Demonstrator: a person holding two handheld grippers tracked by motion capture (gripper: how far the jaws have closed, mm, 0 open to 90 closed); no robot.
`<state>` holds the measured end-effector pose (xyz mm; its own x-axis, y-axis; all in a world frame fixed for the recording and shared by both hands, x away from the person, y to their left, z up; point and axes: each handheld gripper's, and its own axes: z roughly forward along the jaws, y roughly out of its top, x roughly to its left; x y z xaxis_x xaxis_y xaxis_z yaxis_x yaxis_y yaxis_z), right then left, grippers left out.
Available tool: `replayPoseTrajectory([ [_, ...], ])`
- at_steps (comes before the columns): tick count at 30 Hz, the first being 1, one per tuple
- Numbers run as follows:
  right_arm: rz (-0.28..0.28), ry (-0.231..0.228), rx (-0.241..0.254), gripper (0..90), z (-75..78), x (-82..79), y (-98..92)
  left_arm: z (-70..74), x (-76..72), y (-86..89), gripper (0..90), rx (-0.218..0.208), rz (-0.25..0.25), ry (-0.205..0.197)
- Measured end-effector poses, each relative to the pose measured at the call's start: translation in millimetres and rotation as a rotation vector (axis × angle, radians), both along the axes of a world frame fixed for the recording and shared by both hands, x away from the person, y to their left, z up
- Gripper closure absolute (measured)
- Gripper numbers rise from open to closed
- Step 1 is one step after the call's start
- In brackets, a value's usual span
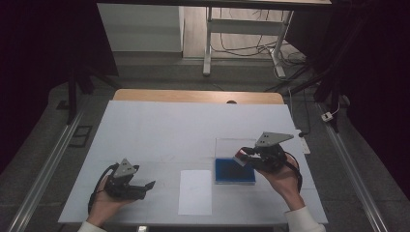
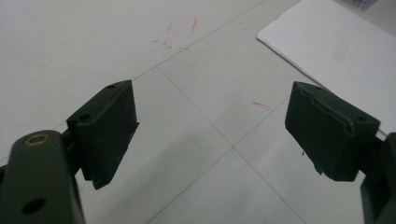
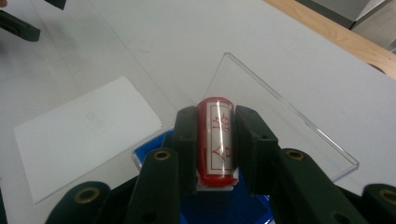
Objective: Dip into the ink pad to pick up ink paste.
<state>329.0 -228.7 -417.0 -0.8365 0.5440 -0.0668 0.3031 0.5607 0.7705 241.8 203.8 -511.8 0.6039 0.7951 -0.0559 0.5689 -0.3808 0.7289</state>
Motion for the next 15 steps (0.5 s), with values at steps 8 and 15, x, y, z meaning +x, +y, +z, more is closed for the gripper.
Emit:
replayPoseTrajectory([
  [8, 0.005, 0.011, -0.026, 70.5, -5.8, 1.1, 6.3, 0.4, -0.8, 0.0, 17.1, 0.0, -0.002, -0.002],
  [15, 0.004, 0.025, -0.046, 70.5, -13.4, 3.6, 10.6, -0.2, -0.8, 0.2, 17.1, 0.007, -0.006, -0.001],
])
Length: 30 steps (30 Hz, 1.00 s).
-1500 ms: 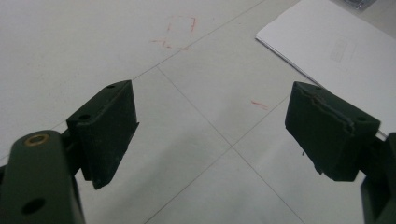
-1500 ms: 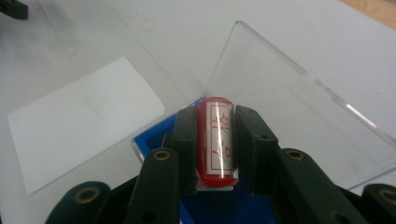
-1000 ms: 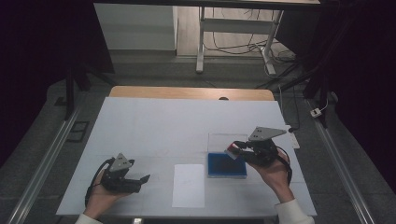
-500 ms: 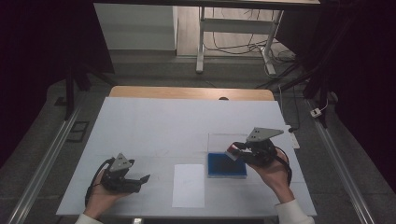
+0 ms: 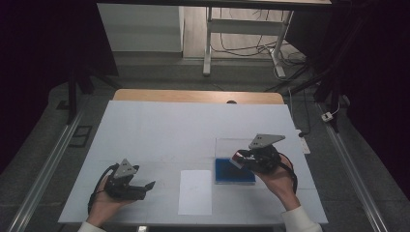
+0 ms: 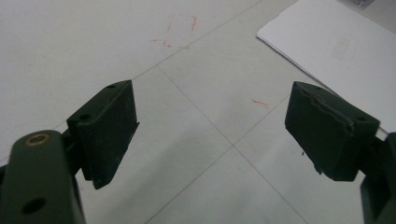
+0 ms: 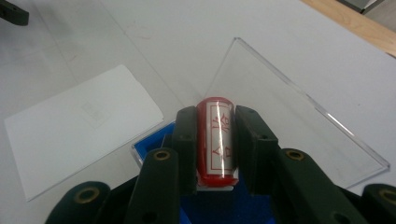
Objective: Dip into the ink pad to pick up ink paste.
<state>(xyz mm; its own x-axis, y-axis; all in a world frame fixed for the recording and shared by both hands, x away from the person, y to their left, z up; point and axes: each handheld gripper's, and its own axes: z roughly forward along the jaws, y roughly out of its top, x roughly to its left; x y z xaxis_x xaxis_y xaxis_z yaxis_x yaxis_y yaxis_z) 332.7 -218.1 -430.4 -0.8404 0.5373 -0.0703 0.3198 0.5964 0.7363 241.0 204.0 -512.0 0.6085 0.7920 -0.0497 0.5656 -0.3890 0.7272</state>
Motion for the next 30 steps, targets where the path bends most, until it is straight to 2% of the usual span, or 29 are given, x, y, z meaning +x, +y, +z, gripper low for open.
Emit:
replayPoseTrajectory([
  [16, 0.006, 0.054, -0.074, 70.5, -24.7, 5.9, 10.4, -0.8, -0.3, -0.4, 17.1, 0.005, -0.002, 0.003],
  [30, -0.009, 0.061, -0.121, 70.5, -34.8, 9.7, 10.4, -1.2, -0.3, -0.4, 17.2, 0.008, -0.005, 0.004],
])
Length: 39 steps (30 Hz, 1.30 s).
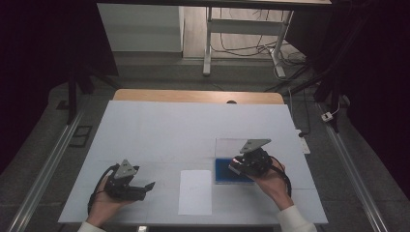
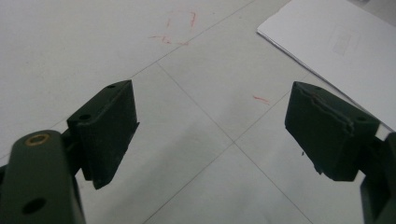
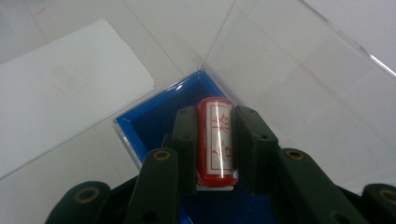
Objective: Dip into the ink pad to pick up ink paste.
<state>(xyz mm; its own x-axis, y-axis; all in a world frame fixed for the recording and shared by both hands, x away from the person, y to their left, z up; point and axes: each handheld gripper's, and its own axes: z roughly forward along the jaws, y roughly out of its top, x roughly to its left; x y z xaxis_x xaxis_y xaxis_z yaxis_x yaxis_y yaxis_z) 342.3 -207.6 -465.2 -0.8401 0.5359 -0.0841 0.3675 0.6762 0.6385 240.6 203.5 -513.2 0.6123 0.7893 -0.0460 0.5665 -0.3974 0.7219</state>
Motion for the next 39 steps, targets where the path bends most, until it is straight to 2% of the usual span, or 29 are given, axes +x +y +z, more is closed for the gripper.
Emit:
replayPoseTrajectory([
  [4, -0.001, 0.005, -0.011, 70.5, -2.0, 0.4, 0.6, -0.1, 0.1, 0.2, 17.1, 0.002, -0.002, 0.001],
  [6, -0.004, 0.01, -0.033, 70.5, -4.8, 0.9, 1.4, -0.1, 0.1, 0.3, 17.1, 0.002, -0.002, 0.001],
  [11, -0.01, 0.02, -0.025, 70.5, -5.0, 2.6, -0.7, -0.4, 0.1, 0.4, 17.1, 0.003, -0.003, 0.002],
  [16, -0.012, 0.019, -0.033, 70.5, -5.0, 1.8, 0.8, -0.3, 0.1, 0.2, 17.2, 0.002, -0.006, 0.004],
  [27, -0.007, 0.0, -0.084, 70.8, -4.2, -0.2, 6.8, -0.3, -0.2, -1.7, 17.1, 0.009, -0.009, 0.005],
  [34, -0.008, 0.005, -0.084, 71.0, -5.0, 0.4, 6.5, -0.4, -0.3, -2.0, 17.2, 0.009, -0.008, 0.008],
  [36, -0.011, 0.01, -0.13, 71.3, -5.1, 0.6, 10.8, -0.2, -0.6, -2.1, 17.2, 0.008, -0.009, 0.008],
  [39, -0.01, 0.009, -0.135, 71.3, -5.9, 0.5, 11.9, 0.5, -1.4, -2.5, 17.1, 0.008, -0.008, 0.006],
])
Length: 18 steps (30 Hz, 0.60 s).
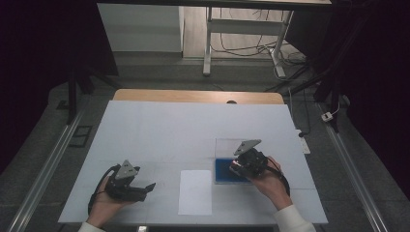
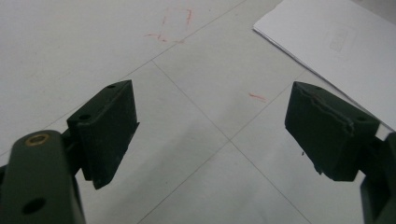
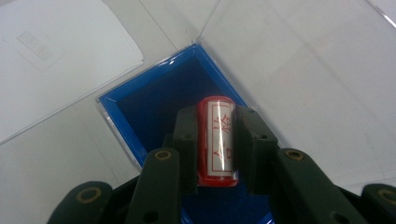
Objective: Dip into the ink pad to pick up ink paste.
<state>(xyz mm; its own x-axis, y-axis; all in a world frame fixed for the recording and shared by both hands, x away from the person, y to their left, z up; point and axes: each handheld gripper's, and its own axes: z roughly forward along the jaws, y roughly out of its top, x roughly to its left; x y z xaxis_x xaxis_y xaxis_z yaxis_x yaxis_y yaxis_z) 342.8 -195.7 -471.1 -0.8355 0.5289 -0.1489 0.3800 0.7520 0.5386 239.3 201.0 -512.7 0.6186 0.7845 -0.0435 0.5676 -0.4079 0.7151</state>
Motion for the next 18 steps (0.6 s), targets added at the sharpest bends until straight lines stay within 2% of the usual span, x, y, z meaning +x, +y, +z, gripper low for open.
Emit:
replayPoseTrajectory([
  [3, -0.003, 0.005, 0.018, 71.3, -1.2, 0.3, -1.6, 0.5, -0.4, -0.6, 17.1, -0.002, -0.001, 0.0],
  [8, -0.003, 0.003, 0.017, 71.2, -1.5, 0.2, -1.5, -0.3, 0.0, -1.9, 17.1, 0.005, -0.003, 0.004],
  [12, -0.001, 0.019, 0.052, 71.2, -2.6, 2.3, -6.0, -0.3, 0.3, -1.8, 17.2, 0.005, -0.003, 0.005],
  [18, -0.002, 0.022, 0.058, 71.2, -3.0, 3.1, -6.6, -1.2, 0.7, -2.2, 17.1, 0.006, -0.007, 0.007],
])
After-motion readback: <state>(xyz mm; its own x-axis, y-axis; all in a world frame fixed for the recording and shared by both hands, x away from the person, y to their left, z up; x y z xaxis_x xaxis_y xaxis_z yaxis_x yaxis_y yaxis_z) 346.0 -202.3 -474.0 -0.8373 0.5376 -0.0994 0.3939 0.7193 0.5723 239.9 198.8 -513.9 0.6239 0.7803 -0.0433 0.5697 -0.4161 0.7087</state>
